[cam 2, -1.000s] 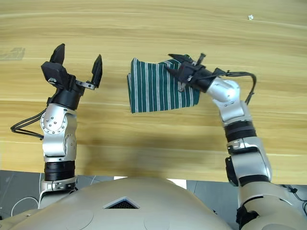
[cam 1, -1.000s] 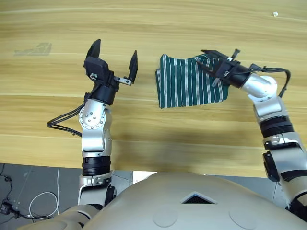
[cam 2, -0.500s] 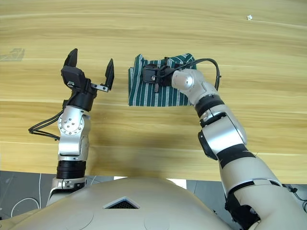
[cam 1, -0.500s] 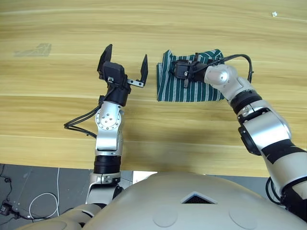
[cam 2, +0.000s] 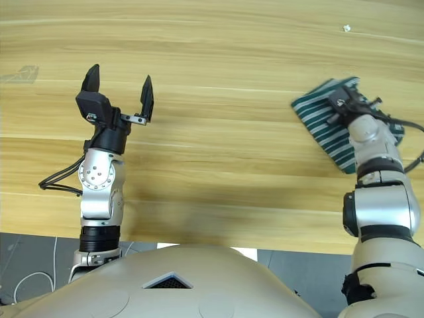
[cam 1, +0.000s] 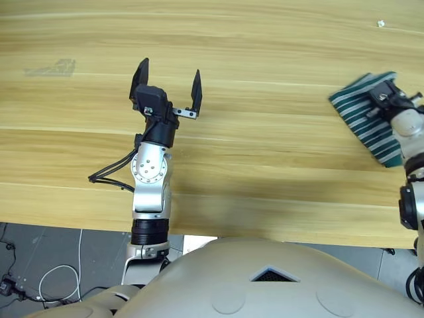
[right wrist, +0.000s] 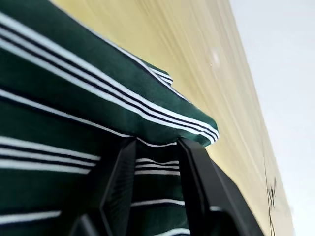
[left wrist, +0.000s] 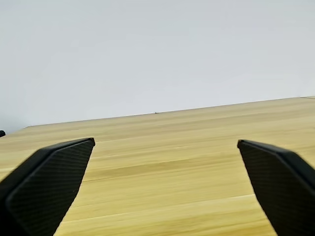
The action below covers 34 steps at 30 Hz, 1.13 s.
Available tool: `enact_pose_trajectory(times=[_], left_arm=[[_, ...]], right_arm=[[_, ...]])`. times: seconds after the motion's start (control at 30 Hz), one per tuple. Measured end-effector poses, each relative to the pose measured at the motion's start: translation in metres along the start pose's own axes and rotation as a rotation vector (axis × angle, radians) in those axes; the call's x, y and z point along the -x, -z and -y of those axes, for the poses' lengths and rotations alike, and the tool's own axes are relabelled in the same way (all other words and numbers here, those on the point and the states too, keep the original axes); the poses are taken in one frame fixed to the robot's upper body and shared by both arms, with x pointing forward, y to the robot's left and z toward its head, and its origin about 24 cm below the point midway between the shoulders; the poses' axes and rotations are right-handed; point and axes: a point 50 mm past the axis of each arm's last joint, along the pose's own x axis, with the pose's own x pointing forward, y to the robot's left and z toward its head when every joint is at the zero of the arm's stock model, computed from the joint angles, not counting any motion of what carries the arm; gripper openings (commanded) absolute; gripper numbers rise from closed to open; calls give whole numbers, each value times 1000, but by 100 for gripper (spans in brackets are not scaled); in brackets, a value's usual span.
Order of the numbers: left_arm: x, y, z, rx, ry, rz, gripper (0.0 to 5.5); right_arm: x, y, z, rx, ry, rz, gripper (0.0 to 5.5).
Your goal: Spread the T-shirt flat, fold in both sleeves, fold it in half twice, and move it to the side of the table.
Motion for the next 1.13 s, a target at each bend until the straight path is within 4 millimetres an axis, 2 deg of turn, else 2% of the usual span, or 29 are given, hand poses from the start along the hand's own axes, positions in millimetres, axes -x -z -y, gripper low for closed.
enact_pose_trajectory(times=[0.1,0.2,0.3,0.37,0.43,0.47,0.5,0.57,0.63,0.7,0.77,0.8,0.83,0.93,1.13], left_arm=[[3,1,0,4,-5,-15,537],[8,5,-3,3,-20,-37,537],[8,5,-2,7,-19,-37,537],[8,5,-1,9,-17,-37,537],[8,5,-1,9,-19,-36,537],[8,5,-1,17,-18,-35,537],[8,5,-1,41,-19,-31,537],[5,3,0,57,-12,-19,537],[-1,-2,0,57,-4,8,537],[-10,-9,2,60,-7,61,537],[-24,-15,5,57,-53,139,537],[-27,-16,6,30,-63,164,537],[-26,-14,5,-4,-74,178,537],[-19,-2,-4,-56,-133,171,537],[-17,-4,-1,-107,-132,229,537]], right_arm=[[12,30,3,-66,128,-86,152],[20,48,6,-164,266,-164,152],[24,55,9,-249,377,-208,152],[22,49,10,-278,420,-165,152],[20,31,21,-303,493,-47,152],[19,15,32,-320,542,48,152],[20,-10,47,-329,608,192,152],[28,-54,65,-333,688,426,152],[40,-94,64,-354,714,620,152],[53,-136,41,-477,642,826,152],[75,-190,-24,-709,394,1080,152],[82,-202,-50,-777,306,1127,152],[85,-203,-66,-818,260,1129,152],[86,-181,-84,-869,192,1067,152],[79,-179,-90,-942,152,1016,152]])
